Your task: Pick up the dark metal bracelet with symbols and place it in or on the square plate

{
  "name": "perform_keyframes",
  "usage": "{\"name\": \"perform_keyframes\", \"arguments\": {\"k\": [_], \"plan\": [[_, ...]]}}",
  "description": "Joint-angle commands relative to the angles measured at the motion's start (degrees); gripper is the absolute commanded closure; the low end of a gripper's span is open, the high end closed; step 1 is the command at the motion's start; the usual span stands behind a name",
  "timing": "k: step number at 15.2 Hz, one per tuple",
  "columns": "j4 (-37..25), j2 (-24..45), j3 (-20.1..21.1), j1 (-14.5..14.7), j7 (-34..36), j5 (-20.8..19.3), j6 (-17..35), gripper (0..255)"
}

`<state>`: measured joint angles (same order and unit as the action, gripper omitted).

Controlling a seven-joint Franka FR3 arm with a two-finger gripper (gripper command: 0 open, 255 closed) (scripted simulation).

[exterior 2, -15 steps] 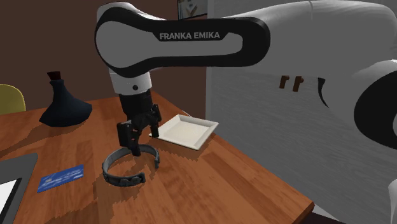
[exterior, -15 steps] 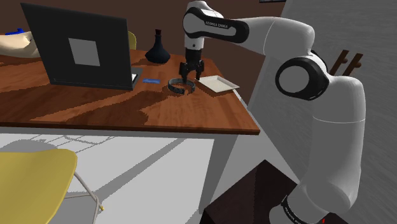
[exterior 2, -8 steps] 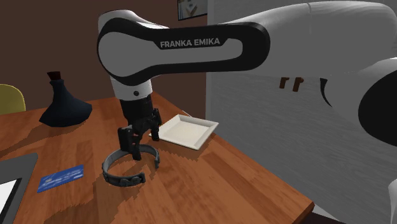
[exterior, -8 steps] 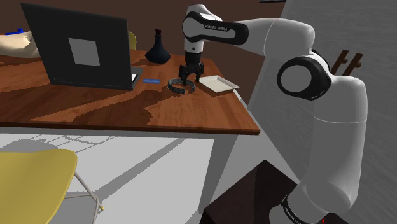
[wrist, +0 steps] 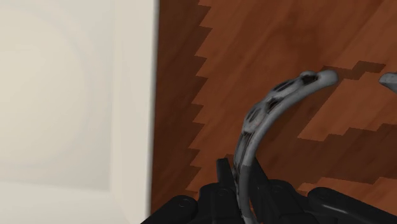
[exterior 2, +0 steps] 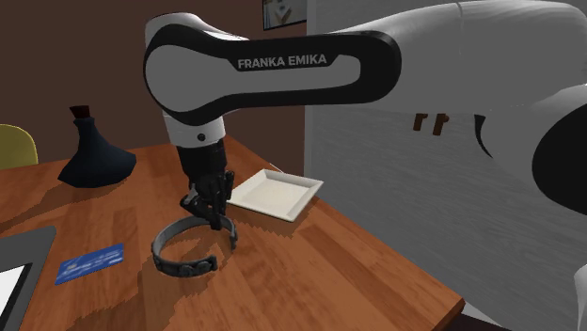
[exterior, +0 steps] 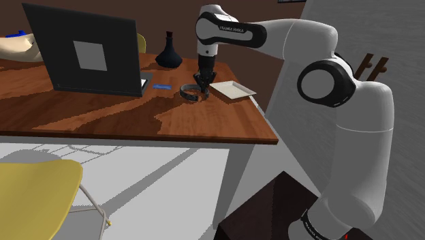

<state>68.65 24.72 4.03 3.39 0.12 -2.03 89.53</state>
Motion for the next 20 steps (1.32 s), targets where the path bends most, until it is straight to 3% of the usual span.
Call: {"name": "perform_keyframes", "arguments": {"k": [1, 4, 12, 17, 20], "plan": [[0.2, 0.1, -0.1, -0.1, 0.0, -0.1, -0.1, 255], [-0.1, 0.3, -0.1, 0.0, 0.0, -0.1, -0.1, 255], [-10.7, 3.0, -0.1, 0.3, 0.0, -0.3, -7.9, 255], [-20.4, 6.5, -0.2, 0.6, -0.1, -0.5, -14.2, 255], [-29.8, 10.6, -0.2, 1.1, -0.2, -0.7, -19.5, 255]]}}
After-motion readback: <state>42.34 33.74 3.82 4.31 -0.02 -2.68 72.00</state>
